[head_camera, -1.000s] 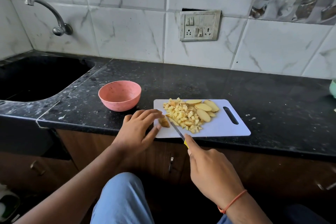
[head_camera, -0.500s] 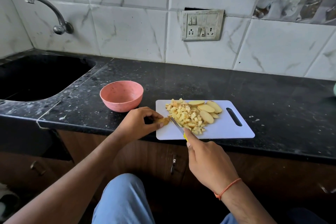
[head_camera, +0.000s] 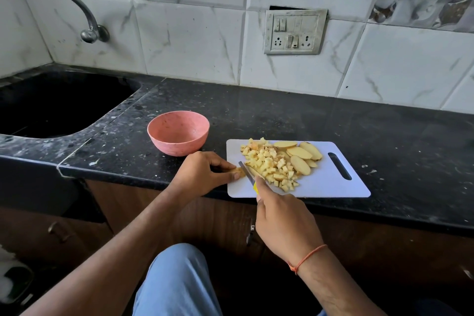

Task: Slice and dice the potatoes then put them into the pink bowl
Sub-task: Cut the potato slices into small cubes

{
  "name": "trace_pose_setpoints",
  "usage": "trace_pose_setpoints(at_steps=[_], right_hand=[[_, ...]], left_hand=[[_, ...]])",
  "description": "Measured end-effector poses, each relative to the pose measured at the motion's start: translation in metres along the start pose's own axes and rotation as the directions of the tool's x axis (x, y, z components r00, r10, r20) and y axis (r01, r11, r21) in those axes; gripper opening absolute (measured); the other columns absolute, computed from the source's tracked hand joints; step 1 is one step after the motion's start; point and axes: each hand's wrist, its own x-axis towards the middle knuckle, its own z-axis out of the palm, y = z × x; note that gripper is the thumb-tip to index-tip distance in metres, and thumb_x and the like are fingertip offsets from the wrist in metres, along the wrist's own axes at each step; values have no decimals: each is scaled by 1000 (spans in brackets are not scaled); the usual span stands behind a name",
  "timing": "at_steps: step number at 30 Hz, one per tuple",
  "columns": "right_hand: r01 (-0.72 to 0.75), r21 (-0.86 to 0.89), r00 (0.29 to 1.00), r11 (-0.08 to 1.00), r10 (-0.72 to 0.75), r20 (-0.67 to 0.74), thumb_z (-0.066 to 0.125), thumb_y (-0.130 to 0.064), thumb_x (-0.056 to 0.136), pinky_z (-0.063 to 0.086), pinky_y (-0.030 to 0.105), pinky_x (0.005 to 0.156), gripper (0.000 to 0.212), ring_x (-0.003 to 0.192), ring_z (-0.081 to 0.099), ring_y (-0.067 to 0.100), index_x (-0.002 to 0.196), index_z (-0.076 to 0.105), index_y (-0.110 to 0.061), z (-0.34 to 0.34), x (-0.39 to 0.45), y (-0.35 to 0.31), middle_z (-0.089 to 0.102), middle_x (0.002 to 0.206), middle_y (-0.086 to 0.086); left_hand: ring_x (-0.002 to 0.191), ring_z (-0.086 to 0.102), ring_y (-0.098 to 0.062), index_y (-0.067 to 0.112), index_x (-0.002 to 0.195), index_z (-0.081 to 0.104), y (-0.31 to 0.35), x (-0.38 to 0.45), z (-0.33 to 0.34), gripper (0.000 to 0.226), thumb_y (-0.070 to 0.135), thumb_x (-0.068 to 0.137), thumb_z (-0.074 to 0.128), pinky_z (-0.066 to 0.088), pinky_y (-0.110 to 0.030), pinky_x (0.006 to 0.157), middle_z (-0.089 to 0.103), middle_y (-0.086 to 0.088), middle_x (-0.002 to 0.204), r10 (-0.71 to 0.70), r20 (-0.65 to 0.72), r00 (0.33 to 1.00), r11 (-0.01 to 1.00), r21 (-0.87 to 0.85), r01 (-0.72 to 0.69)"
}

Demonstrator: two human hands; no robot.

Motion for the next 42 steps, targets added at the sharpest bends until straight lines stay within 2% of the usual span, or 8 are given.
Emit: trace_pose_setpoints(at_steps=[5,9,21,24,29,31,37,42], right_hand=[[13,-34,1000,999,-12,26,39,-28,107,41,29,59,58,72,55,15,163,24,-25,6,8,-10,60,82,-2],[13,-35,999,999,-11,48,43,-21,103,50,36,68,62,90,67,26,162,27,-20,11,28,-15,71,98,6],[39,-136,996,990,-28,88,37,-28,109,37,27,50,62,61,52,10,165,10,-30,-8,-31,9,57,74,-6],[3,-78,999,997,1,50,38,-27,108,47,27,54,62,63,57,11,165,13,-32,-6,-30,17,65,80,-7],[-36,56,999,998,37,-10,36,-32,110,26,24,45,58,55,47,10,165,19,-34,-5,-23,11,53,65,-8],[-24,55,999,998,27,-46,35,-32,110,25,25,47,57,56,46,10,165,19,-33,-6,-19,4,48,64,-10],[19,10,998,1000,-19,-60,35,-32,108,37,30,63,56,83,65,19,163,23,-29,2,-7,-8,66,88,-1],[-23,-112,1000,993,25,12,38,-26,106,36,33,63,61,78,53,21,165,19,-24,4,3,-19,59,88,1]], left_hand=[[88,71,2,30,97,87,3,1,-2,23,40,78,93,54,-17,75,76,19,96,6,29,1000,1000,-7,-6],[87,71,0,30,97,87,1,2,-2,22,40,78,93,58,-24,78,77,18,95,19,16,1000,1000,20,-19],[88,69,2,35,96,86,4,-1,3,28,53,75,91,49,-13,68,75,20,95,-7,-31,999,1000,29,8],[87,69,3,34,100,86,5,-2,3,27,49,77,91,48,-12,68,75,19,95,-3,-26,1000,1000,25,4],[96,65,5,34,117,81,6,-5,-3,43,53,79,88,48,-9,76,73,19,101,47,16,999,993,105,-49],[96,64,4,34,122,79,5,-6,-5,47,51,79,89,47,-9,77,72,19,99,59,8,998,988,145,-60],[87,70,1,33,99,85,1,-2,-4,25,47,79,91,55,-17,71,77,23,92,-1,0,1000,996,94,1],[84,70,0,33,98,86,2,1,-4,22,42,79,92,53,-17,69,78,22,92,-16,23,1000,998,63,14]])
